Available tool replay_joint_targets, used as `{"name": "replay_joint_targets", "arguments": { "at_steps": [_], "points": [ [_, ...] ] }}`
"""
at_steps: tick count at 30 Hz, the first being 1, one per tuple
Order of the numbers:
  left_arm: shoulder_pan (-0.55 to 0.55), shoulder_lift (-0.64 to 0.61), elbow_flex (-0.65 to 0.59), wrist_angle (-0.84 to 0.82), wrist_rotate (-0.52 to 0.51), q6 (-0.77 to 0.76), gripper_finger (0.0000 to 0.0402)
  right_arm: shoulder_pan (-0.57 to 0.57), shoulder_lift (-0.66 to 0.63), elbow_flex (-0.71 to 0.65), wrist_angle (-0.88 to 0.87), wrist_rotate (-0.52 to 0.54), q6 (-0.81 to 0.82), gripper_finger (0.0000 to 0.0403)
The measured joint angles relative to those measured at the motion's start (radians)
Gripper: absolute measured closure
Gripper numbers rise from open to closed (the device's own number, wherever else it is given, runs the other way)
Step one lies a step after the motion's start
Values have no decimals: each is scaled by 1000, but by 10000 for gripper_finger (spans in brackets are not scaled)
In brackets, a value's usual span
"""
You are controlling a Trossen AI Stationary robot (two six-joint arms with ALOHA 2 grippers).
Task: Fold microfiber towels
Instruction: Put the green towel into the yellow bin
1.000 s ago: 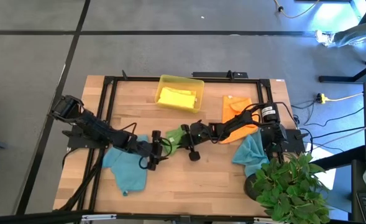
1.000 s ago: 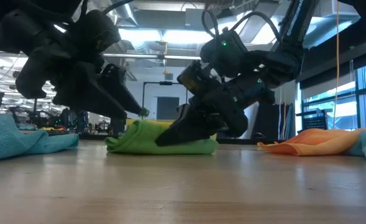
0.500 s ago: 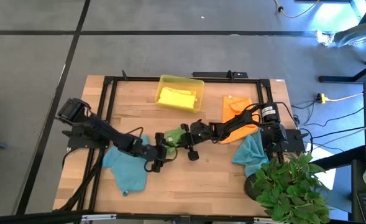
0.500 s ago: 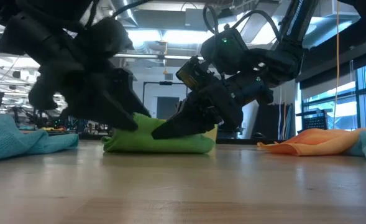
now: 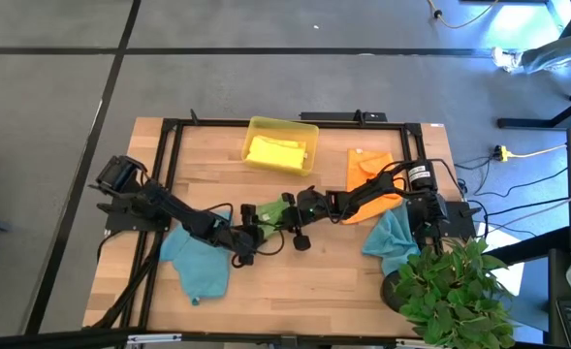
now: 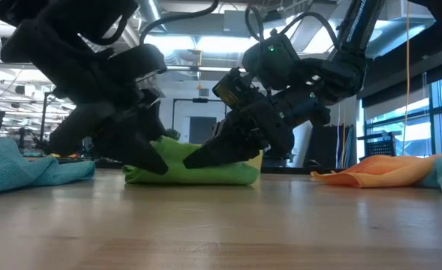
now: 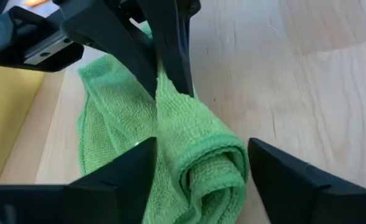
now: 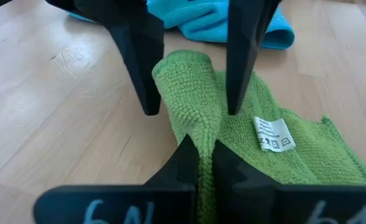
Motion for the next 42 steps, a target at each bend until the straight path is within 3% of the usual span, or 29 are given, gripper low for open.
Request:
{"name": "replay_joint_targets", "arguments": {
  "at_steps": [7, 10, 16, 25, 30, 42],
  "points": [
    [0, 0, 0, 1, -2, 21, 315, 0, 0, 0, -5, 0, -10, 391],
    [0, 0, 0, 4, -32, 31, 384, 0, 0, 0, -14, 4, -24, 359],
    [1, -1, -1, 4, -56, 14, 398, 22, -57, 2, -95, 33, -80, 255],
    [6, -11, -1, 8, -56, 9, 400, 132, -73, 4, -272, 388, -155, 134],
    [5, -11, -1, 3, -53, 12, 401, 175, -79, 6, -332, 562, -182, 126],
    [-11, -82, -2, -42, -50, 16, 401, 172, -86, 8, -467, 670, -207, 168]
  ]
}}
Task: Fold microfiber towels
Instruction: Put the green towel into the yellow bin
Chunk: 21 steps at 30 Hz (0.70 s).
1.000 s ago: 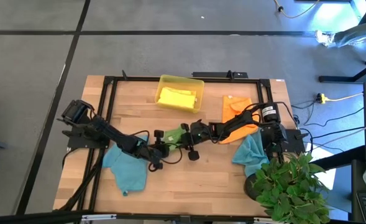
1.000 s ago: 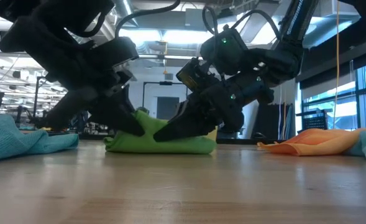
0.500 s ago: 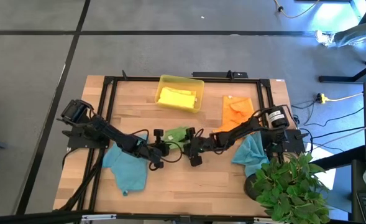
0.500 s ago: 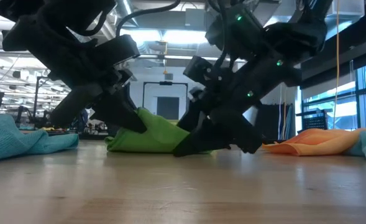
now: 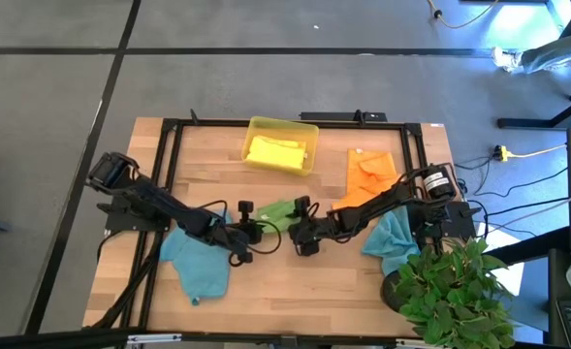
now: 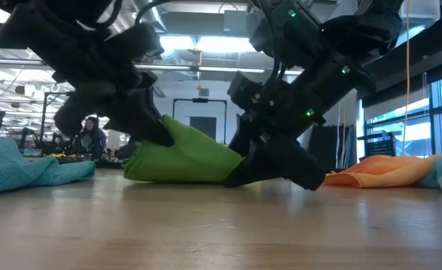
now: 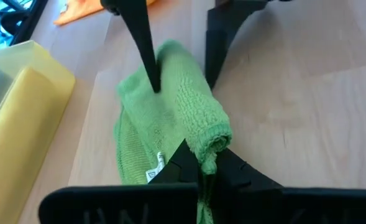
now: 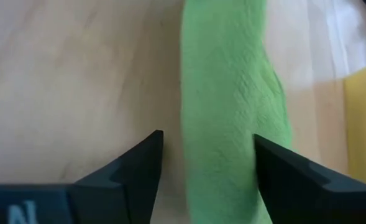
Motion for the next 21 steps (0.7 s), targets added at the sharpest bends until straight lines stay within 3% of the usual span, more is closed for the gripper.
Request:
{"name": "replay_joint_targets", "arguments": {
  "at_steps": [8, 21],
  "points": [
    [-5, -4, 0, -55, 0, -24, 401, 9, -12, -2, -54, 79, 0, 181],
    [-8, -4, 0, -58, -1, -27, 401, 8, -45, -9, -114, 83, 6, 210]
  ]
}}
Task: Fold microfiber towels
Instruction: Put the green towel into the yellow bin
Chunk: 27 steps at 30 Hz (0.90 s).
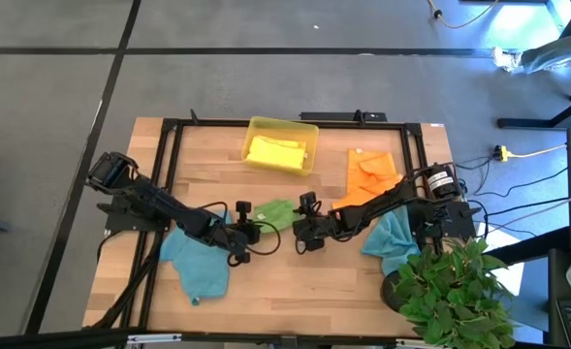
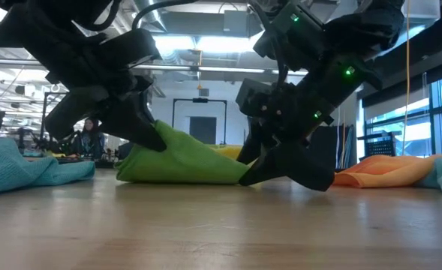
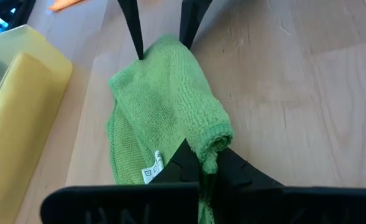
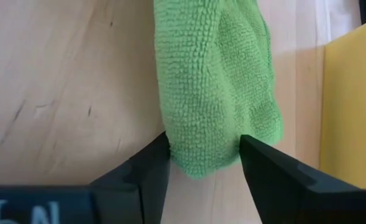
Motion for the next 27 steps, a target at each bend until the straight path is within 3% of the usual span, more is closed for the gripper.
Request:
{"name": "replay_joint_targets", "arguments": {
  "at_steps": [10, 14, 20, 27],
  "points": [
    [0, 0, 0, 4, 0, 1, 402, 1, 1, -1, 35, 2, -91, 216],
    [0, 0, 0, 5, 0, 1, 401, 0, 2, -1, 35, 12, -89, 261],
    [0, 0, 0, 5, -11, 3, 401, -2, 2, -1, 35, -59, -84, 379],
    [1, -59, 10, 0, -22, 52, 401, 5, -68, -5, -17, -69, -87, 393]
  ]
}}
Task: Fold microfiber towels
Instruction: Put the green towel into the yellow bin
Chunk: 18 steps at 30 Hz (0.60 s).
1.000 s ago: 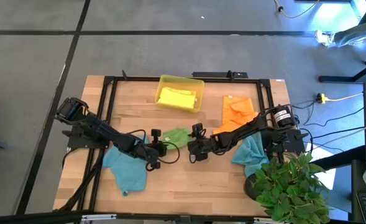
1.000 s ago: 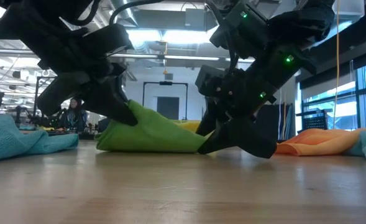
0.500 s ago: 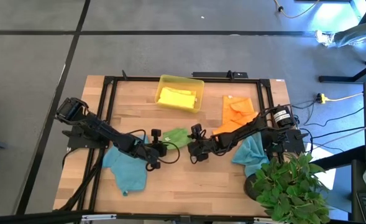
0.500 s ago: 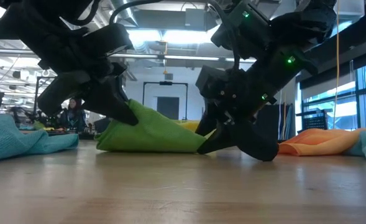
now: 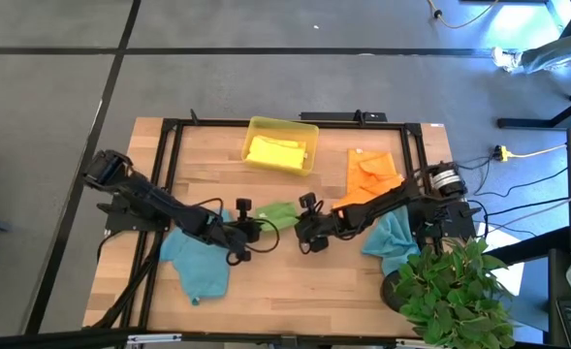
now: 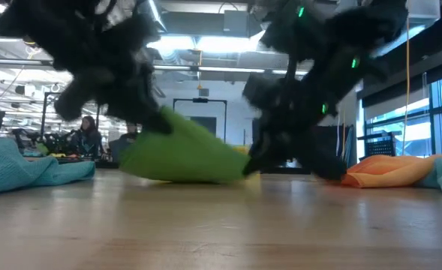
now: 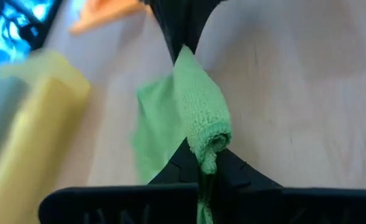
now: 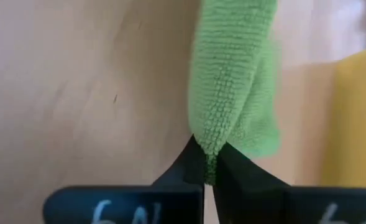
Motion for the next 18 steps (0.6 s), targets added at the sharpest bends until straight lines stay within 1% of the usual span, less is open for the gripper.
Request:
{"name": "replay_joint_targets", "arguments": {
  "at_steps": [5, 8, 10, 11, 13, 16, 18],
  "points": [
    [11, -128, 13, -5, -41, 137, 401, 0, -155, 0, -64, -2, 12, 394],
    [60, -210, 13, -29, -56, 222, 401, -16, -260, 1, -99, -6, 1, 394],
    [116, -258, 13, -54, -52, 264, 401, -39, -327, 3, -127, -7, -8, 394],
    [151, -274, 13, -54, -38, 287, 401, -54, -358, 3, -131, -7, -17, 394],
    [228, -306, 14, -50, 26, 338, 401, -92, -408, 3, -142, -7, -27, 394],
    [359, -328, 14, 1, 147, 412, 401, -165, -456, 3, -147, -15, -54, 394],
    [453, -331, 14, 31, 235, 453, 401, -223, -465, 3, -142, -46, -74, 394]
  ]
}}
